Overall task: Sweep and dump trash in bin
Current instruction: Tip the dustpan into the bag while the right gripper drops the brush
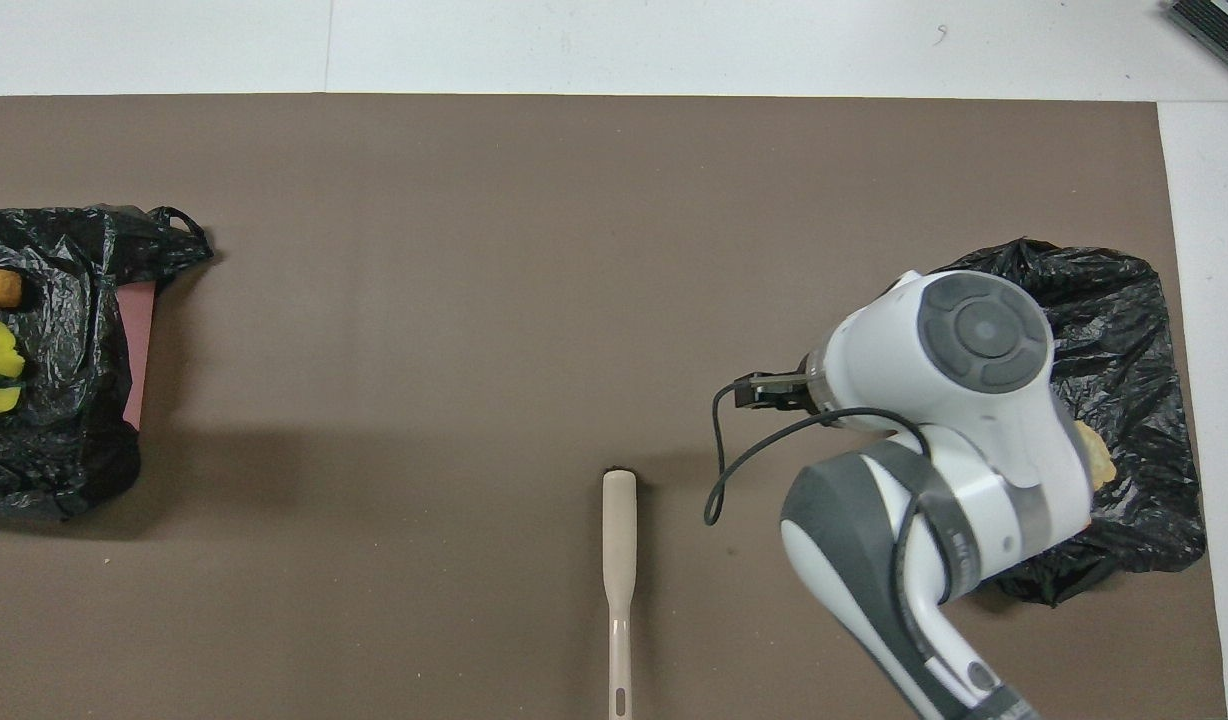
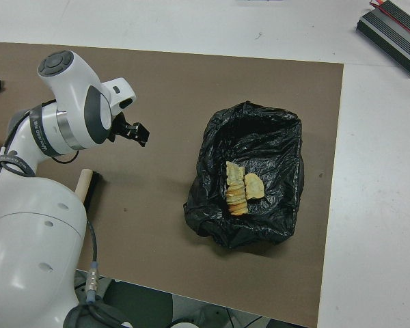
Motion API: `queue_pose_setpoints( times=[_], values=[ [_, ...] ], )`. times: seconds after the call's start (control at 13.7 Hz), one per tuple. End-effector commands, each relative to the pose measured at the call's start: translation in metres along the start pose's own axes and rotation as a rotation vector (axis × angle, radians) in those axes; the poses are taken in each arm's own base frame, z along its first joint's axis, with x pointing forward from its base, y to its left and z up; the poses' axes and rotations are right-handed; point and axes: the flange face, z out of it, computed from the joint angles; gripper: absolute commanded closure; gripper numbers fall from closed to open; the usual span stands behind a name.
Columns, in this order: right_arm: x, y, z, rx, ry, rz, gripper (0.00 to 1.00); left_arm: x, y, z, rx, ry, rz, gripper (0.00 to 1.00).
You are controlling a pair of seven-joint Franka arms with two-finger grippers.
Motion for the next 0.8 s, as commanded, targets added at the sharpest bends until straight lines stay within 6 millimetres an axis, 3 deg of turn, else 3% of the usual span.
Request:
queue_pose_setpoints(
  times=[0.0, 0.22, 0.36, 0.73],
  values=[
    [0.036, 0.046, -0.028, -0.018, 0.076, 0.030, 0.00, -0.004, 0.017, -0.022, -0.030, -0.053, -0.059, 1.00],
    [0.049, 0.096, -0.054, -0.026, 0.110, 0.031, 0.00, -0.004, 0.018, -0.040, -0.024, 0.049, -0.096, 1.00],
    [0.045, 0.118, -0.075, -0.037, 0.115, 0.021, 0.00, 0.001, 0.026, -0.054, -0.053, 0.187, -0.158, 1.00],
    [0.023, 0.164, -0.150, -0.055, 0.058, -0.019, 0.00, 0.045, 0.040, -0.129, -0.230, 0.432, -0.419, 1.00]
  ],
)
